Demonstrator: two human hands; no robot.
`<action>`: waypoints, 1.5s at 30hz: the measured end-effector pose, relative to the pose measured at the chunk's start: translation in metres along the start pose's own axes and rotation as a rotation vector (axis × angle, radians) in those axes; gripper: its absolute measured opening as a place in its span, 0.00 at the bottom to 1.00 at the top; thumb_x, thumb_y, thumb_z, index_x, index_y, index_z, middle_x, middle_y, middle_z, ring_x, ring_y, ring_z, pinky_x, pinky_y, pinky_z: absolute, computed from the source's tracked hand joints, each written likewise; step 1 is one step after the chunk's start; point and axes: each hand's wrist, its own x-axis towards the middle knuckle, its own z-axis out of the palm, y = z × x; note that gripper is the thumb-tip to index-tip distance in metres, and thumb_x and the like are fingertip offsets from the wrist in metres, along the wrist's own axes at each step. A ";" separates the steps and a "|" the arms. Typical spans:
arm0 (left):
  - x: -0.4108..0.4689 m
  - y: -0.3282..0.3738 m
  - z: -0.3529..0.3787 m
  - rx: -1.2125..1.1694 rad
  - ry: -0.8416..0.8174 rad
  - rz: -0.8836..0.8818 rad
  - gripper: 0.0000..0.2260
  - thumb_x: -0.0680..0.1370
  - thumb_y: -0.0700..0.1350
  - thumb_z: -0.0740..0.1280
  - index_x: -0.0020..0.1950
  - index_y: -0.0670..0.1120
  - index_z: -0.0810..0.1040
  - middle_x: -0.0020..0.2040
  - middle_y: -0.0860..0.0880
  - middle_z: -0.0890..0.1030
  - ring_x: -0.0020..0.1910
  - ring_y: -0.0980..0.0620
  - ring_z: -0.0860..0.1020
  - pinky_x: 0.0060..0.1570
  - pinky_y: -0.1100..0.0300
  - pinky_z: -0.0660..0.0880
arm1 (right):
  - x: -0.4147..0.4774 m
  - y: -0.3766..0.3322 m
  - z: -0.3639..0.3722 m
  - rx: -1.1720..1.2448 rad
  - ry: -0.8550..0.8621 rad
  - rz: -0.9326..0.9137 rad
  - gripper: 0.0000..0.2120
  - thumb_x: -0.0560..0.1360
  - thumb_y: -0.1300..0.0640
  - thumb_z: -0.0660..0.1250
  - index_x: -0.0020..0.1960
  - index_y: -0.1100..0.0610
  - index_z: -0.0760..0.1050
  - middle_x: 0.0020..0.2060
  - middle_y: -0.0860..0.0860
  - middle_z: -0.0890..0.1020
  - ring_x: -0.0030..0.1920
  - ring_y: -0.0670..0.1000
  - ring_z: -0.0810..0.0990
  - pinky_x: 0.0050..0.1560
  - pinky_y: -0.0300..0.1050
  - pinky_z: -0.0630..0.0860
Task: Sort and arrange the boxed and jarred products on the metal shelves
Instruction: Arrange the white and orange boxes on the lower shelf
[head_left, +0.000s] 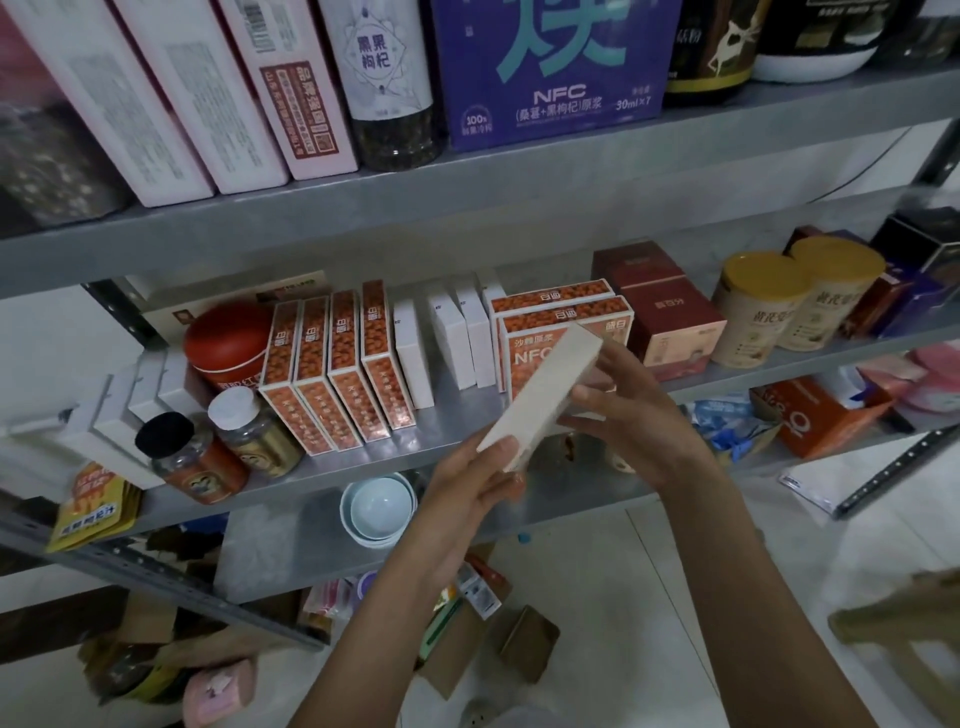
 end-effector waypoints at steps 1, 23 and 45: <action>0.000 0.001 -0.002 0.001 0.008 -0.009 0.23 0.63 0.57 0.77 0.55 0.52 0.81 0.54 0.49 0.84 0.56 0.50 0.82 0.47 0.64 0.78 | 0.000 0.000 0.001 -0.014 0.060 -0.006 0.25 0.71 0.61 0.73 0.66 0.48 0.75 0.62 0.53 0.78 0.61 0.53 0.80 0.49 0.50 0.81; 0.016 0.017 -0.007 1.221 0.181 0.723 0.34 0.75 0.65 0.63 0.76 0.50 0.64 0.78 0.50 0.60 0.76 0.50 0.58 0.69 0.55 0.64 | 0.007 -0.014 0.037 -0.015 0.388 -0.020 0.16 0.74 0.64 0.69 0.60 0.53 0.78 0.52 0.54 0.82 0.51 0.50 0.85 0.43 0.42 0.82; 0.083 0.101 -0.063 1.154 0.111 0.571 0.17 0.82 0.46 0.60 0.71 0.51 0.71 0.67 0.49 0.73 0.66 0.49 0.71 0.63 0.61 0.70 | 0.010 -0.005 0.041 -0.837 0.335 -0.205 0.18 0.72 0.60 0.74 0.56 0.45 0.74 0.53 0.39 0.78 0.51 0.39 0.78 0.43 0.31 0.78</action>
